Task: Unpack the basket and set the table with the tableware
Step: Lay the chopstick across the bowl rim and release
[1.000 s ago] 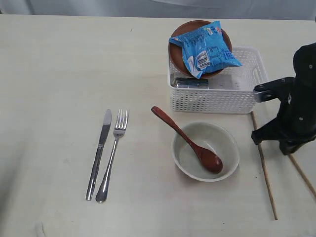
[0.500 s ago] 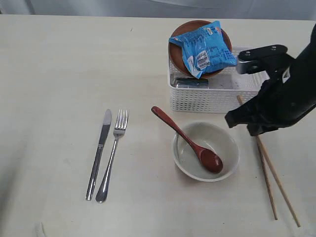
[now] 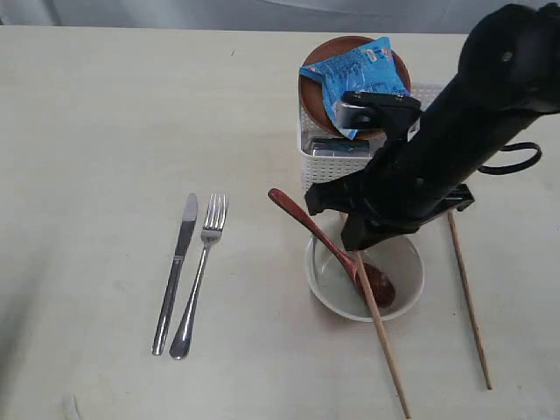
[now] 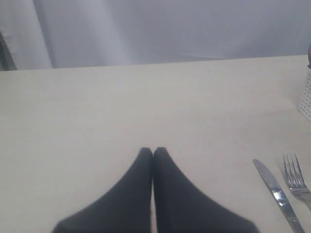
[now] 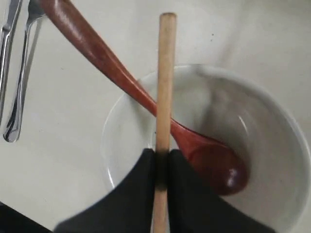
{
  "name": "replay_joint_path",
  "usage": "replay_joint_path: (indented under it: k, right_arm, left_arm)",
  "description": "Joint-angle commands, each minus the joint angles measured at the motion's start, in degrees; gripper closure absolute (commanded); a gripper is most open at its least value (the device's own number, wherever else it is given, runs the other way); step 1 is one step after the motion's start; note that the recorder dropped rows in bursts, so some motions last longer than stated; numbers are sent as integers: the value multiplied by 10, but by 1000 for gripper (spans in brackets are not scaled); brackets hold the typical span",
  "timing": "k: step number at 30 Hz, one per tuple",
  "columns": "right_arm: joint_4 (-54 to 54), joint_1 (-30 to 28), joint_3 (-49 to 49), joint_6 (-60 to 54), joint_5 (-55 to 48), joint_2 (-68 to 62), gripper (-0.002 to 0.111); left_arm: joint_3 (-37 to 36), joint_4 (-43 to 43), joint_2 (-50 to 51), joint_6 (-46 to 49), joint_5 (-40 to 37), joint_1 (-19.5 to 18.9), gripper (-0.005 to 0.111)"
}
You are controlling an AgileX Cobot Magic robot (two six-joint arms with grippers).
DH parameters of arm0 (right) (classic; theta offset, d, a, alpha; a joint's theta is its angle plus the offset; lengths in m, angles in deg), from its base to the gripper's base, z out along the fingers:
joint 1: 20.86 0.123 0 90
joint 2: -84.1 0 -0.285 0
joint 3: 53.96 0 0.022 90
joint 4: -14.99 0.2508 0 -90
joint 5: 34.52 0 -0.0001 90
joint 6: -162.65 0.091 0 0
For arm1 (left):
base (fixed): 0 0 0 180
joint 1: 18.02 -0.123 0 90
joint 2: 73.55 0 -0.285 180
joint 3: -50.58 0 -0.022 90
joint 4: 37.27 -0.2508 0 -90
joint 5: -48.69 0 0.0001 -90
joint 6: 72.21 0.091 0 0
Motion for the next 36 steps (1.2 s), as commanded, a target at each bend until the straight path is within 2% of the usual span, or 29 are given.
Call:
replay_joint_path:
  k: [1,14,36]
  right_arm:
    - [13,1,36,-8,5,-51,109]
    - [20,1,41,35,68,-56,109]
    - [21,1,41,49,63,-74,109]
  left_arm:
    - [-2,-1,-2,3,1,-2,107]
    - [-2,-1,-2,3,1,-2,107]
    - [-2,-1,-2,3,1,-2,107]
